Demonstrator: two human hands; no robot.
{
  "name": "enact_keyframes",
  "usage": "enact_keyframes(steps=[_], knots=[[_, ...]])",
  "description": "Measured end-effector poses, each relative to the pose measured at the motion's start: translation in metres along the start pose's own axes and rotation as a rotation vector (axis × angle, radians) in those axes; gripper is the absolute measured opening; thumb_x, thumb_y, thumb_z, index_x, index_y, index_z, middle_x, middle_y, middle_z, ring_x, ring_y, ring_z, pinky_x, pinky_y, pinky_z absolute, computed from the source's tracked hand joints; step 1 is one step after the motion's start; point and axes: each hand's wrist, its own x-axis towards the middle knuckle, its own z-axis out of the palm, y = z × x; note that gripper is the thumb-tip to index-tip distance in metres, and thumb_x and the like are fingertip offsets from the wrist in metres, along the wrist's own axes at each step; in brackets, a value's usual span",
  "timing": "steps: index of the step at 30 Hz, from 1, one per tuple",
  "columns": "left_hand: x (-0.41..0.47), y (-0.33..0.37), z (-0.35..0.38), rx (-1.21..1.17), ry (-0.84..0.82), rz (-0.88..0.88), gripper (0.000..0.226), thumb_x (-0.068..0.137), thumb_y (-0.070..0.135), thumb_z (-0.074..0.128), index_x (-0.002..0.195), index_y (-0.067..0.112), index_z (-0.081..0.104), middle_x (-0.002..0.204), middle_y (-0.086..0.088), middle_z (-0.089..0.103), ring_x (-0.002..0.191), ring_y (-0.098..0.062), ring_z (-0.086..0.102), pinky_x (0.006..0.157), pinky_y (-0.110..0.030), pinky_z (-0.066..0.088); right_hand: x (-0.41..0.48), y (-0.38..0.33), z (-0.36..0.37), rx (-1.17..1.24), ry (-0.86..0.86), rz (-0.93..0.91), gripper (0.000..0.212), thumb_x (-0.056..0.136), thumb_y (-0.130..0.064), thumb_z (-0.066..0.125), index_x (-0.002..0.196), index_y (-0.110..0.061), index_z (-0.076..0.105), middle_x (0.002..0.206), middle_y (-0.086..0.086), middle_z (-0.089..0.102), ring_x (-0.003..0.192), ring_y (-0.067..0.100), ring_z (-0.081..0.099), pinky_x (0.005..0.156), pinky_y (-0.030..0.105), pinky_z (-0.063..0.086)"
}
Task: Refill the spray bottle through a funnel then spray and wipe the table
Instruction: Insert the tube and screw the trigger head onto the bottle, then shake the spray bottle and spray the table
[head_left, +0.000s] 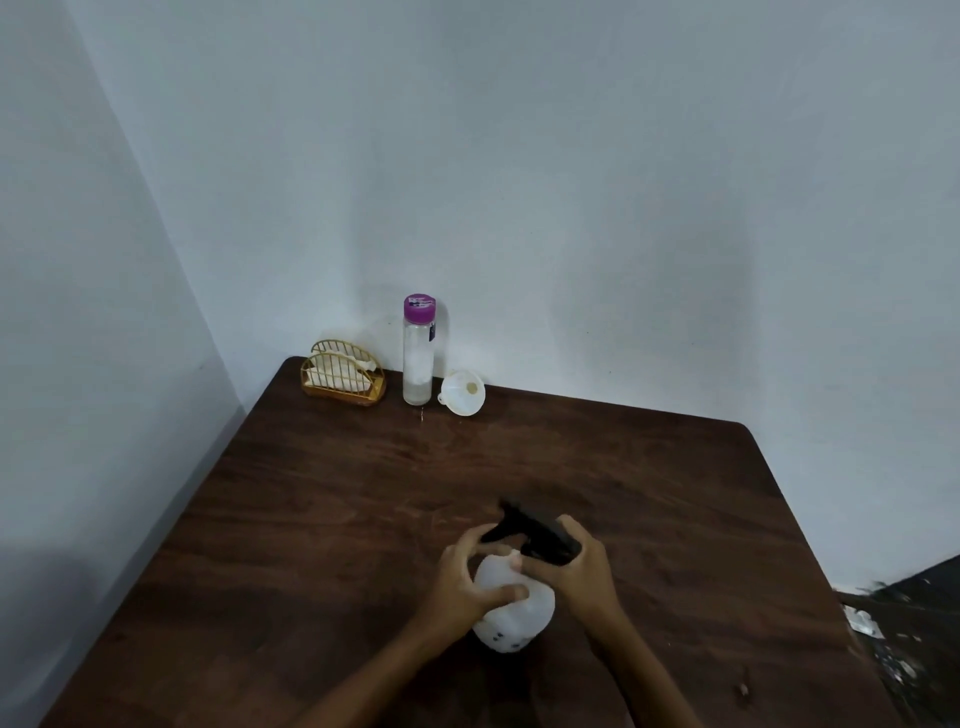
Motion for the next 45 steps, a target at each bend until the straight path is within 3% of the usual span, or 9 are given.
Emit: enact_keyframes(steps=[3, 9, 14, 19, 25, 30, 33, 36, 45], knots=[[-0.001, -0.008, -0.005, 0.000, -0.232, -0.094, 0.103, 0.050, 0.060, 0.084, 0.136, 0.040, 0.032, 0.134, 0.012, 0.044, 0.122, -0.010, 0.047, 0.101, -0.038, 0.046, -0.002, -0.010, -0.007, 0.130, 0.078, 0.013, 0.029, 0.068, -0.008, 0.082, 0.089, -0.001, 0.064, 0.077, 0.004, 0.067, 0.067, 0.005, 0.065, 0.059, 0.020, 0.052], [-0.005, 0.021, 0.002, -0.007, -0.512, -0.136, 0.076, 0.063, 0.041, 0.082, 0.128, 0.032, 0.044, 0.127, 0.006, 0.054, 0.114, -0.011, 0.056, 0.097, -0.034, 0.050, -0.002, -0.016, -0.009, 0.387, 0.129, 0.149, 0.020, 0.077, -0.012, 0.075, 0.095, -0.008, 0.068, 0.083, 0.009, 0.069, 0.078, 0.021, 0.067, 0.068, 0.039, 0.052], [-0.017, 0.027, 0.020, -0.050, -0.565, -0.158, 0.045, 0.074, 0.037, 0.075, 0.114, 0.030, 0.056, 0.118, 0.000, 0.063, 0.111, -0.020, 0.061, 0.098, -0.039, 0.050, 0.003, -0.019, -0.019, 0.737, -0.139, 0.300, 0.033, 0.088, -0.004, 0.050, 0.119, 0.002, 0.057, 0.117, 0.018, 0.066, 0.110, 0.031, 0.063, 0.092, 0.045, 0.053], [-0.026, 0.020, 0.022, -0.044, -0.641, -0.281, 0.058, 0.088, 0.042, 0.062, 0.139, 0.029, 0.041, 0.137, 0.002, 0.052, 0.122, -0.012, 0.052, 0.098, -0.032, 0.046, -0.002, -0.017, -0.034, 0.686, -0.255, 0.346, 0.027, 0.084, -0.012, 0.056, 0.104, 0.006, 0.062, 0.087, 0.020, 0.064, 0.087, 0.033, 0.065, 0.080, 0.042, 0.056], [-0.028, -0.009, -0.009, 0.064, -0.393, -0.282, 0.041, 0.092, 0.028, 0.059, 0.130, 0.016, 0.050, 0.102, 0.004, 0.059, 0.081, 0.000, 0.056, 0.062, -0.006, 0.042, -0.014, -0.010, -0.047, 0.330, -0.201, 0.451, 0.023, 0.088, -0.015, 0.061, 0.096, 0.006, 0.067, 0.080, 0.018, 0.067, 0.073, 0.027, 0.065, 0.070, 0.033, 0.054], [-0.017, -0.037, -0.038, 0.176, -0.112, -0.226, 0.024, 0.089, 0.015, 0.063, 0.112, 0.010, 0.061, 0.080, 0.008, 0.061, 0.063, 0.003, 0.055, 0.069, -0.016, 0.045, -0.020, 0.001, -0.041, 0.164, -0.044, 0.428, 0.018, 0.088, -0.016, 0.063, 0.086, 0.001, 0.067, 0.069, 0.014, 0.063, 0.051, 0.018, 0.057, 0.047, 0.027, 0.047], [-0.010, -0.041, -0.048, 0.235, -0.032, -0.237, 0.016, 0.089, 0.016, 0.062, 0.105, 0.014, 0.063, 0.076, 0.009, 0.062, 0.061, -0.001, 0.056, 0.064, -0.015, 0.044, -0.024, -0.002, -0.047, 0.202, -0.159, 0.421, 0.022, 0.089, -0.019, 0.061, 0.090, 0.003, 0.067, 0.076, 0.021, 0.065, 0.062, 0.025, 0.062, 0.050, 0.031, 0.049], [-0.007, -0.043, -0.053, 0.247, -0.008, -0.258, 0.008, 0.090, 0.015, 0.061, 0.094, 0.021, 0.060, 0.077, 0.008, 0.063, 0.061, -0.006, 0.059, 0.066, -0.020, 0.047, -0.026, -0.004, -0.055, 0.244, -0.270, 0.422, 0.024, 0.091, -0.019, 0.057, 0.095, 0.003, 0.066, 0.087, 0.025, 0.068, 0.078, 0.031, 0.066, 0.059, 0.037, 0.053], [-0.003, -0.047, -0.057, 0.319, 0.003, -0.282, 0.009, 0.089, 0.015, 0.062, 0.091, 0.024, 0.060, 0.077, 0.007, 0.065, 0.061, -0.009, 0.061, 0.070, -0.027, 0.052, -0.025, -0.003, -0.046, 0.227, -0.191, 0.449, 0.024, 0.087, -0.016, 0.060, 0.085, 0.008, 0.064, 0.061, 0.016, 0.061, 0.051, 0.025, 0.057, 0.047, 0.032, 0.048]])
